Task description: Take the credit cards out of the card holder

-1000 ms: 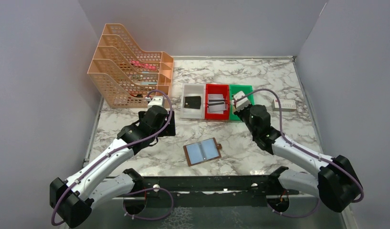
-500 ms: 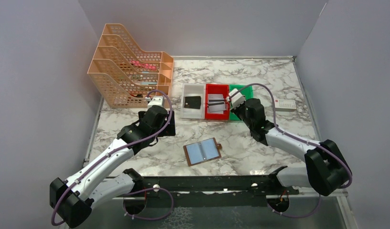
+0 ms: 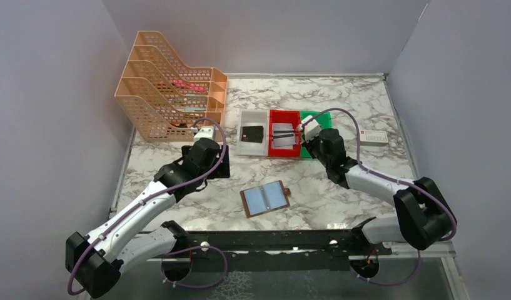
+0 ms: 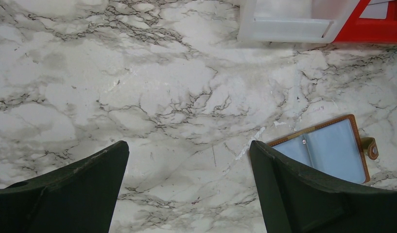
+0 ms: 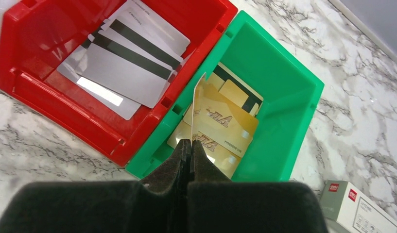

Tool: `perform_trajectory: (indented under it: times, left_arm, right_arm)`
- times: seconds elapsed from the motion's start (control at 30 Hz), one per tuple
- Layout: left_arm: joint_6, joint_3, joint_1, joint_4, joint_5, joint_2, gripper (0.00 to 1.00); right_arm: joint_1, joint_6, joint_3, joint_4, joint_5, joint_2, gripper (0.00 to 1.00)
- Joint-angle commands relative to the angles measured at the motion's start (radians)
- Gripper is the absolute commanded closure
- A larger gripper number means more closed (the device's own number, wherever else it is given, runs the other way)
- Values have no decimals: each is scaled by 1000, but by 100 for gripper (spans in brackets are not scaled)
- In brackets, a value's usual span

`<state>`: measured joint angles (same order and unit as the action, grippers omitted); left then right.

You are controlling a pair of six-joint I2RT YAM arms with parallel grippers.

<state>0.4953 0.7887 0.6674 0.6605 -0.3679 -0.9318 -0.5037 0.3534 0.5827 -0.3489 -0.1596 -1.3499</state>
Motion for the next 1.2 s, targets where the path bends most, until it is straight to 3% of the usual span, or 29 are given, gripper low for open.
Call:
perform_trajectory:
  times: [0.0,0.23,0.4,0.57,0.67,0.83,1.17]
  left_arm:
    - [-10,-11,-5,1,-23,-7,1]
    - [-10,-11,-5,1,-23,-11,1]
    - [-9,-10,-5,1,-22,-11,1]
    - [-12,-11,-5,1,-19,-9,1]
    - [-13,-12,-5,-1,-16,-3,1]
    - [-17,-13,-5,-7,-2,-7,1]
    - [-28,-14,-5,-16,15,-14,1]
  right_arm:
    - [4,-43,12,1,133,22,99]
    - [3,-34,29,34,226,28,99]
    - [3,-3,24,18,139,39,99]
    - [7,273,6,-62,22,36,99]
    - [33,443,-8,-80,76,4,99]
    - [100,560,27,-32,231,-47,99]
    - [128,675,104,37,366,-118,98]
